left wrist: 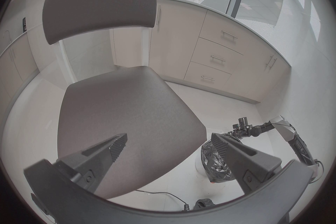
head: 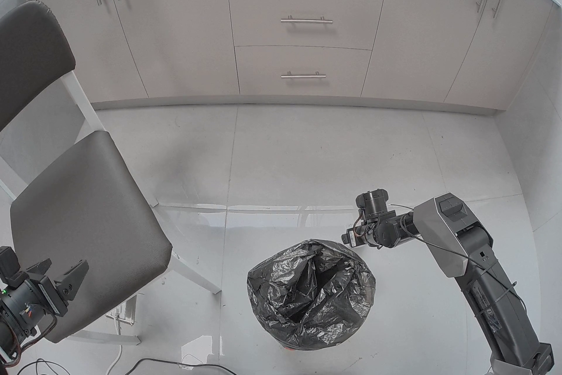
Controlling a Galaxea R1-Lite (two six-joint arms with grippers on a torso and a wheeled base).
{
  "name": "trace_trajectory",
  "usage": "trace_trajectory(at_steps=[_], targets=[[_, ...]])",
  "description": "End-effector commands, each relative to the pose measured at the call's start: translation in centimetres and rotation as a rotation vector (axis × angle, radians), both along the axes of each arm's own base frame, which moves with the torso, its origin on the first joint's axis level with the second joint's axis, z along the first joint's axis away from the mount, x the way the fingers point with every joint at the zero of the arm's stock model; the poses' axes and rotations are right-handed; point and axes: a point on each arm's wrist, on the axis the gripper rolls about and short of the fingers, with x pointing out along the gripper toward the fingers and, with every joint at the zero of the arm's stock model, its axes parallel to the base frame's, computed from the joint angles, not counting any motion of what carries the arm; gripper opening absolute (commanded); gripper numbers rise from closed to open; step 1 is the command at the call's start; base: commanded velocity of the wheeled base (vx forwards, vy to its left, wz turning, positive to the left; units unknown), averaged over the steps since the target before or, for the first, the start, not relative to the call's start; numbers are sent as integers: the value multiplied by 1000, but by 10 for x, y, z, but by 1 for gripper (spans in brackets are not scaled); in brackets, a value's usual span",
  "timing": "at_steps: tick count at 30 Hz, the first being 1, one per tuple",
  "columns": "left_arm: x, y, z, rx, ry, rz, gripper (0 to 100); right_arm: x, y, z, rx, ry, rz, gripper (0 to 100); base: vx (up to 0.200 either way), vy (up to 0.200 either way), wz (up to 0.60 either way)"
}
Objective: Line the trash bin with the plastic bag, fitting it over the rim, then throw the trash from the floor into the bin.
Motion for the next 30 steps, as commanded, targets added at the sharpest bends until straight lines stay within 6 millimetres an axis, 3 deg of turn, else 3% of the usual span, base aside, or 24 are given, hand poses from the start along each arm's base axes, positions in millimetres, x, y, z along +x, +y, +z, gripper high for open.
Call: trace_trajectory(at_steps=[1,6,7,10,22,30], targets=[[0,0,-1,-1,3,1,100,-1,0,-3,-1,6,-1,100,0,0,0],[0,0,-1,-1,6,1,100,-4,-1,-15,-9,26,-1,100,0,0,0],[0,0,-1,-1,4,1,100,-6,-5,-28,-15,50,-6,100,0,0,0],[0,0,-1,-1,7,1,100,-9,-8,-38,-19,69,-11,100,0,0,0],[-1,0,-5,1,12,0,100,-11,-5,-45,2,76,19,100,0,0,0],[-3,0,-4,0,2,-3,100,-7,-2,-49,-56,-14,111,100,0,0,0]])
